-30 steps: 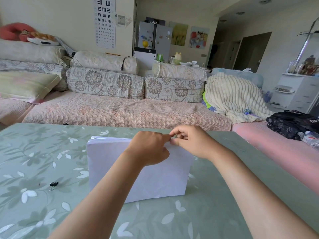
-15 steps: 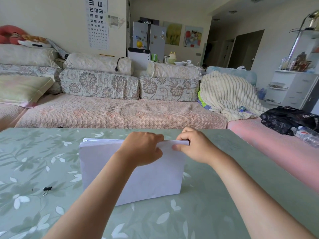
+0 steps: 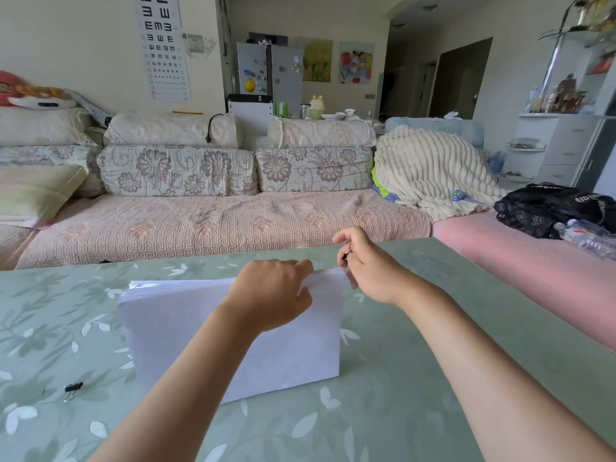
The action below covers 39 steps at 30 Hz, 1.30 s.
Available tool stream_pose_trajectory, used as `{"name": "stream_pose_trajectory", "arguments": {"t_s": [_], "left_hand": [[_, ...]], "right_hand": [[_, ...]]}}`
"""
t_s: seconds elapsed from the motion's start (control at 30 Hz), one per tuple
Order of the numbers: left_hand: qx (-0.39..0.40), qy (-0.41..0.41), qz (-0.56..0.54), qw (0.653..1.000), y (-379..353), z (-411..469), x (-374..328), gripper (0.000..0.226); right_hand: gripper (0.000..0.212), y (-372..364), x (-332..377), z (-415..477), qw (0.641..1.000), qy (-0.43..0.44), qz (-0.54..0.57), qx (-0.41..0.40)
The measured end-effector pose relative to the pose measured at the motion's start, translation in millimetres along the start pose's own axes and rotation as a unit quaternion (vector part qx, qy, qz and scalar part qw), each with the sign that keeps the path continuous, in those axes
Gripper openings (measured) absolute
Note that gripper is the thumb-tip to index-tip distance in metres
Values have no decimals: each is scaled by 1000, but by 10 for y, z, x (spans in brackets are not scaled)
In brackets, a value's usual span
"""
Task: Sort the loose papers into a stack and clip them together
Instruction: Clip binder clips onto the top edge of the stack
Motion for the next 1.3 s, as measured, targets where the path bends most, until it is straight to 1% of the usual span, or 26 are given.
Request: {"name": "stream_pose_trajectory", "arguments": {"t_s": [0.07,0.13,0.17,0.23,0.3,0.4,0.5,0.57,0.6,0.7,0.77,0.87,0.93,1.07,1.3], "left_hand": [[-4,-2,0,1000,3,3,2,26],[-9,-2,2,1000,11,10,4,26],[-13,-3,2,1000,18,10,0,26],[-20,-6,4,1000,30,4,-15,26],[-23,-12,14,1000,32,-9,-19,29],[-24,-10,38,999,75,-15,-27,34],[-28,-9,28,999,77,-29,-30,38],[-33,-7,22,999,67,-35,-28,42],[-32,-7,18,999,62,-34,-26,43],[-7,14,11,1000,54,-23,-8,40],[5,22,12,1000,56,-14,-3,34],[21,34,11,999,33,-15,19,28],[26,39,12,999,29,-9,25,27],[20,44,4,999,46,6,46,30],[23,51,-7,998,40,29,70,35]], "right_hand": [[26,86,12,-1,999,15,23,-36],[26,152,13,12,992,21,99,-72],[27,157,23,22,987,20,140,-76],[26,116,92,36,980,15,187,-66],[20,48,208,35,977,34,198,-68],[24,-51,305,37,973,57,210,-82],[31,-110,292,57,958,30,278,-66],[37,-123,249,63,952,8,301,-55],[36,-129,227,56,951,-1,305,-48],[23,-121,184,33,962,-6,270,-44],[20,-61,175,17,965,-6,252,-70],[15,52,173,-7,961,-1,250,-120],[12,79,185,-29,966,5,217,-137],[18,61,226,-59,975,21,175,-138],[20,53,304,-58,977,53,150,-138]]}}
Point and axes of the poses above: each hand's wrist, its own z-axis towards the middle knuckle, its own y-axis out of the back of the hand, x = y × z, the point moved 7 cm from there along z, towards the middle knuckle, and after that the axes turned 12 degrees about -z, right-handed, at the moved point
